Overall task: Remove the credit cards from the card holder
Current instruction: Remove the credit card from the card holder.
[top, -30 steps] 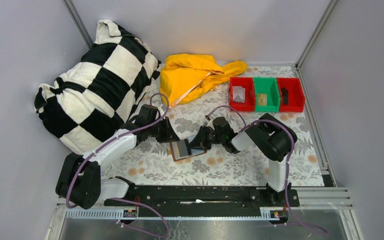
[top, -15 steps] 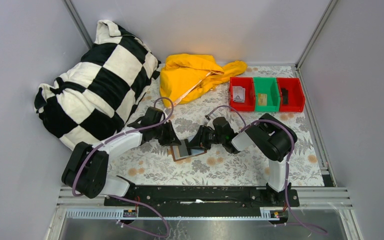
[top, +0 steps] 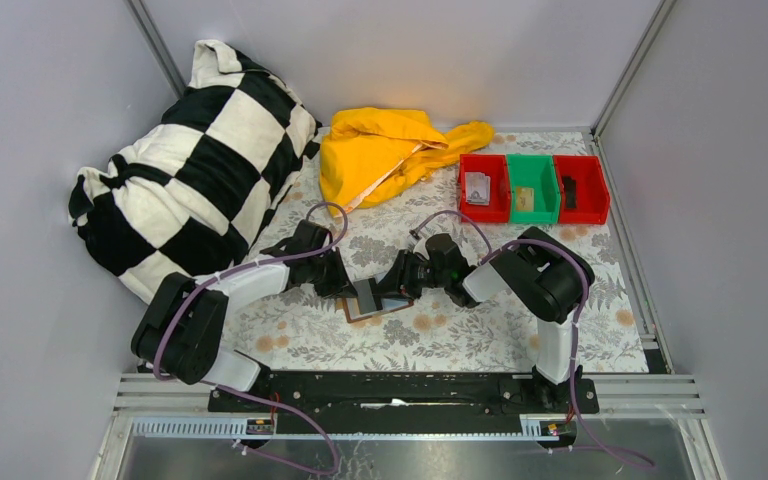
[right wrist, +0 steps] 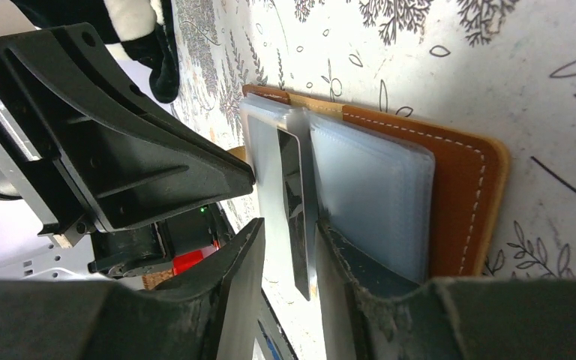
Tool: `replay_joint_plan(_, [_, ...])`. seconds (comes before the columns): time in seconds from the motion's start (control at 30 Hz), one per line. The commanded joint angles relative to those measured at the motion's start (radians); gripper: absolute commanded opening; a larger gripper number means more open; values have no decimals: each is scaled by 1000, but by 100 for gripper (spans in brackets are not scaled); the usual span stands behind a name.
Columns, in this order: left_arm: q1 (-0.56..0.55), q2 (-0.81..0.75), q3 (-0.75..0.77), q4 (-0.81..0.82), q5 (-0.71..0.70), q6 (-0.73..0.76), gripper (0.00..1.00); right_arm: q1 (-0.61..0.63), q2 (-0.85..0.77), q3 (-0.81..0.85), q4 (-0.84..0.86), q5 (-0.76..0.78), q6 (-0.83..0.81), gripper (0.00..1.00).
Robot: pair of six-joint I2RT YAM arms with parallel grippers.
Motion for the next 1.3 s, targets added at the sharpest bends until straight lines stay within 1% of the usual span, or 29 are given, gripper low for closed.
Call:
replay_joint_plan(0.0, [0, 6, 6, 21, -42, 1, 7, -7, 20, -9, -63, 23, -27, 39])
replay_joint_plan(0.17, [1, 25, 3, 12, -47, 7, 7, -7, 39, 10, -53, 11, -21, 37])
replay_joint_plan(0.43, [0, 43, 3, 13, -34, 14, 6, -6, 54, 40, -56, -3, -15, 27])
replay_joint_plan(0.6, [0, 48, 1, 8, -35, 18, 6, -6, 45, 37, -54, -4, -14, 4])
replay_joint_plan(0.67, [0, 47, -3, 7, -38, 18, 6, -7, 37, 31, -57, 0, -18, 0])
replay_joint_plan(0.93, [0, 56, 4, -4, -48, 20, 6, -34, -35, -23, -97, 13, -62, 0])
replay_joint_plan(1.1, [0, 51, 3, -5, -44, 27, 6, -50, -105, -37, -178, 27, -119, 0])
replay_joint_plan(1.27, [0, 39, 15, -16, -37, 41, 6, -59, -168, -17, -296, 54, -200, 0])
